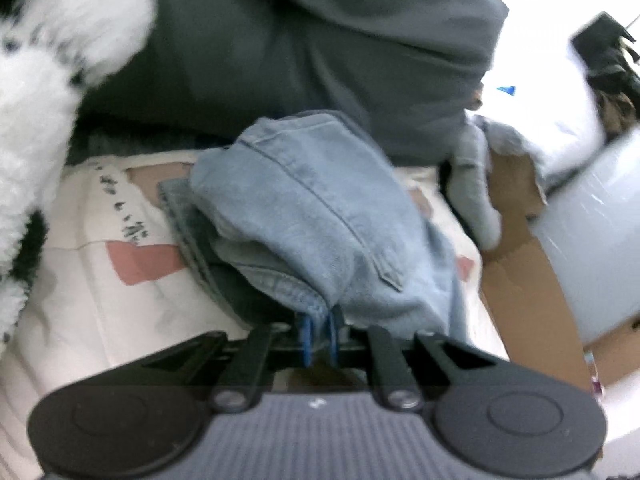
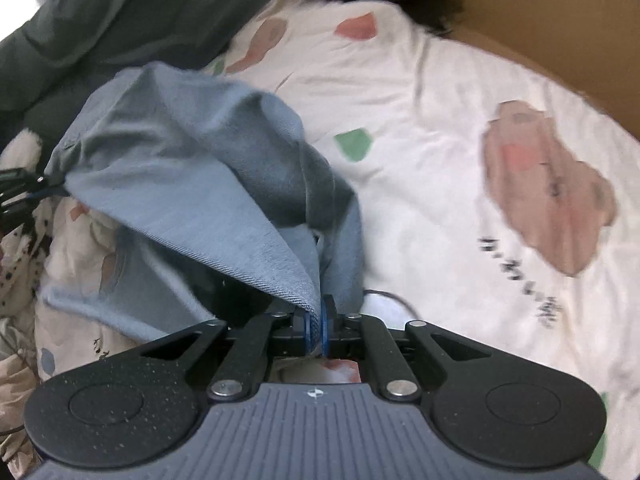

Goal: Fold clothes

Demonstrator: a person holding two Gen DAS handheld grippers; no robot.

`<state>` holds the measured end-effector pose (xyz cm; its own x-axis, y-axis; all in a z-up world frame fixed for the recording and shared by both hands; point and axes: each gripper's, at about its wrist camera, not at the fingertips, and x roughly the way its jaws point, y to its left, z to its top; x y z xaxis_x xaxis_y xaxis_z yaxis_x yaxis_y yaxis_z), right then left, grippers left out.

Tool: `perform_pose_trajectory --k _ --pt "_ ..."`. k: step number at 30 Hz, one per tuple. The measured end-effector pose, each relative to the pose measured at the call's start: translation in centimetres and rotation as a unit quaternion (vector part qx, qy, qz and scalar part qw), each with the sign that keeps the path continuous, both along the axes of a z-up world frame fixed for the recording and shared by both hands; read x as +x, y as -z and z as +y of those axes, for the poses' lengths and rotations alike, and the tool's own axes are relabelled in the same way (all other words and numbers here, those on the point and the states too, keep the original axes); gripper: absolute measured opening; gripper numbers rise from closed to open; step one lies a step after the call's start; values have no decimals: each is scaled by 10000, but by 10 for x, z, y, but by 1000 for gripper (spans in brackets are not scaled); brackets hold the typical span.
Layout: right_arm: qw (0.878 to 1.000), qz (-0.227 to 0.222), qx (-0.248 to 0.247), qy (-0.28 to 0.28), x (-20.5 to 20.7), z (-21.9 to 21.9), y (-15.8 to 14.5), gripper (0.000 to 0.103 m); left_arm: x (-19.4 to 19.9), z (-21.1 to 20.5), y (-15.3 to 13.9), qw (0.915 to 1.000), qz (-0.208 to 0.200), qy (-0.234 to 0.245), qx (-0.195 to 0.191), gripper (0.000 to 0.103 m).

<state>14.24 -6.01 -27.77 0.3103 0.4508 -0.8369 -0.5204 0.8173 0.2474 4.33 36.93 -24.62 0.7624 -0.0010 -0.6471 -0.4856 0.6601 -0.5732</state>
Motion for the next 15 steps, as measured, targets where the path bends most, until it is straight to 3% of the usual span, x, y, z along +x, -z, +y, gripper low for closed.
perform_pose_trajectory --k 7,15 --pt "9992 -350 -152 126 -11 -49 -30 2 2 -38 -47 9976 -168 644 179 5" --pt "9983 -476 -330 74 -30 -93 -61 2 -24 -79 -79 9938 -156 1085 191 4"
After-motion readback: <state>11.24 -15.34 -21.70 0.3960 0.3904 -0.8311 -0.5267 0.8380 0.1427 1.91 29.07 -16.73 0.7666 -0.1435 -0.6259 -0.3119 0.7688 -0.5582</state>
